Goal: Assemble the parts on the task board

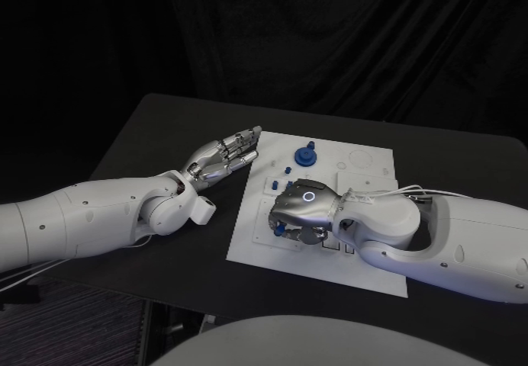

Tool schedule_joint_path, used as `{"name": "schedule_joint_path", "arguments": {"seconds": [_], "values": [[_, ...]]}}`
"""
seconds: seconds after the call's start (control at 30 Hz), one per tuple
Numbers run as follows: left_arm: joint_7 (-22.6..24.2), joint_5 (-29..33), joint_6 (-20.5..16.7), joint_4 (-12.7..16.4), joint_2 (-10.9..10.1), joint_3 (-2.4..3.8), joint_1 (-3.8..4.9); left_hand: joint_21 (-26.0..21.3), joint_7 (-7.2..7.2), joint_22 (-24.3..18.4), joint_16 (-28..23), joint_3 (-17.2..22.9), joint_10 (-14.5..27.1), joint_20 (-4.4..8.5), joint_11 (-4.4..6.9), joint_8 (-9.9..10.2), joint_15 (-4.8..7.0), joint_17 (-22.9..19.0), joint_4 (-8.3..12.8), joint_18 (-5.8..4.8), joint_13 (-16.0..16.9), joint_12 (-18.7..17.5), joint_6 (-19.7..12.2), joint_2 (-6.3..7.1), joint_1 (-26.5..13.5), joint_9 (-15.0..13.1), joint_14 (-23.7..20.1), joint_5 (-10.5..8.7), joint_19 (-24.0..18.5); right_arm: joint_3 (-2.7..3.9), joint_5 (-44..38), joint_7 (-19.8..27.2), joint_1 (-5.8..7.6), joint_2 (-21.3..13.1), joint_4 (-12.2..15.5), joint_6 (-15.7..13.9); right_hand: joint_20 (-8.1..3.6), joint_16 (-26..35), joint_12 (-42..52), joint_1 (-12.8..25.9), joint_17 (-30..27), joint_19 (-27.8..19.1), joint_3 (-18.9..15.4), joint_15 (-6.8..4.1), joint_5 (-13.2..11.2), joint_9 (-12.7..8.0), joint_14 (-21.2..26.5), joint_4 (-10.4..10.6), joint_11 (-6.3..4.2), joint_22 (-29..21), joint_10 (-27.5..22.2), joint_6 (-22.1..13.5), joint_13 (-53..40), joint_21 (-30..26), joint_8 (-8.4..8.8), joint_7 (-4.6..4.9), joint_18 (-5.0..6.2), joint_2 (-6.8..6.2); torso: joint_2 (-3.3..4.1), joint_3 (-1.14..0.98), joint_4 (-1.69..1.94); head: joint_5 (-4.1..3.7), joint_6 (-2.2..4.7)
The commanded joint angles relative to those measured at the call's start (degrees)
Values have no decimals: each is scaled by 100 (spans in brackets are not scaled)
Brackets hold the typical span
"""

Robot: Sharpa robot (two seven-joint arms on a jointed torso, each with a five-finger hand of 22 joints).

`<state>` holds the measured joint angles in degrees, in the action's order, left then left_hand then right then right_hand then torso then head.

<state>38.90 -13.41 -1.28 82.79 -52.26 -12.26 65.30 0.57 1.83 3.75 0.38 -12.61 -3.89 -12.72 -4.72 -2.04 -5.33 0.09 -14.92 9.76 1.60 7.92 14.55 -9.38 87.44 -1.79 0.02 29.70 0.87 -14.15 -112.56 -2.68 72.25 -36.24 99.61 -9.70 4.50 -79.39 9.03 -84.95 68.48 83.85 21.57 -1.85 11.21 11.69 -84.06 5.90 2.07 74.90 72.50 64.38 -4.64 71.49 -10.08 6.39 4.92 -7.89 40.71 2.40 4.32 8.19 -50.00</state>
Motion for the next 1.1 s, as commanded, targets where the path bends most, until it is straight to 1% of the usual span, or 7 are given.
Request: {"name": "schedule_joint_path", "arguments": {"seconds": [0.03,0.6,0.77,0.83,0.97,1.03,1.1], "values": [[410,-9,71,4,0,5,-8,17,-47,7,-38,-2,22,-27,-38,28,-49,-9,33,47,-9,-23,-11,-25,53,-1,-2,35,-4,-2,-55,-28,-37,7,-28,-54,-48,27,-23,21,-11,6,-6,-32,34,392,-149,-29,1,985,41,138,0,-20,-17,-75,-95,56,0,-4,-7,8,0],[402,-9,95,-15,7,5,-14,17,-49,5,-38,-1,24,-32,-41,30,-52,-9,35,48,-10,-25,-20,-29,53,0,-2,34,-4,-2,-55,11,-95,30,-72,-136,-50,27,-72,52,-3,6,-10,-21,58,402,-150,-47,21,986,2,70,-7,-17,37,-58,-98,63,4,0,-3,-12,0],[398,-9,106,-24,15,5,-18,17,-50,4,-38,0,26,-34,-43,30,-54,-9,36,48,-10,-28,-24,-32,54,0,-2,34,-3,-2,-55,-23,-101,32,-75,42,39,47,-347,225,-31,-68,-11,125,-115,300,-131,6,206,923,-516,-483,42,-238,403,20,-65,-15,-2,-2,-12,-5,0],[396,-9,108,-34,17,5,-19,17,-50,4,-38,0,26,-34,-43,30,-54,-9,36,48,-10,-28,-24,-32,54,0,-2,34,-3,-2,-55,-36,-103,27,-81,130,117,102,-523,349,-124,-150,-65,214,-276,155,-70,57,338,865,-1053,-1103,73,-443,661,-242,-23,-115,-2,-1,-8,-4,0],[393,-9,110,-49,19,5,-23,17,-69,2,-38,4,30,-38,-42,28,-54,-9,40,49,-10,-30,-11,-42,57,-1,-2,33,-4,-2,-55,-57,-105,6,-85,167,149,114,-502,404,-152,-187,-172,203,-353,66,-40,66,381,841,-1361,-1382,46,-537,649,-257,2,-121,0,-3,-6,-10,0],[389,-9,110,-55,19,5,-25,17,-69,2,-38,4,30,-38,-42,28,-54,-9,40,49,-10,-30,-11,-42,57,-1,-2,33,-4,-2,-55,-84,-105,-24,-76,172,157,129,-492,433,-180,-210,-311,207,-413,-26,-19,68,419,823,-1634,-1657,39,-606,649,-307,16,-114,-3,-4,-9,2,0],[387,-8,108,-54,18,5,-27,17,-87,1,-38,7,35,-41,-39,28,-53,-9,42,51,-11,-34,-13,-50,58,-1,-2,34,-3,-1,-55,-112,-101,-83,-50,140,144,171,-517,420,-249,-233,-517,177,-480,-137,12,105,459,803,-2120,-1980,82,-681,641,-430,30,-119,-9,-6,-6,22,0]]}}
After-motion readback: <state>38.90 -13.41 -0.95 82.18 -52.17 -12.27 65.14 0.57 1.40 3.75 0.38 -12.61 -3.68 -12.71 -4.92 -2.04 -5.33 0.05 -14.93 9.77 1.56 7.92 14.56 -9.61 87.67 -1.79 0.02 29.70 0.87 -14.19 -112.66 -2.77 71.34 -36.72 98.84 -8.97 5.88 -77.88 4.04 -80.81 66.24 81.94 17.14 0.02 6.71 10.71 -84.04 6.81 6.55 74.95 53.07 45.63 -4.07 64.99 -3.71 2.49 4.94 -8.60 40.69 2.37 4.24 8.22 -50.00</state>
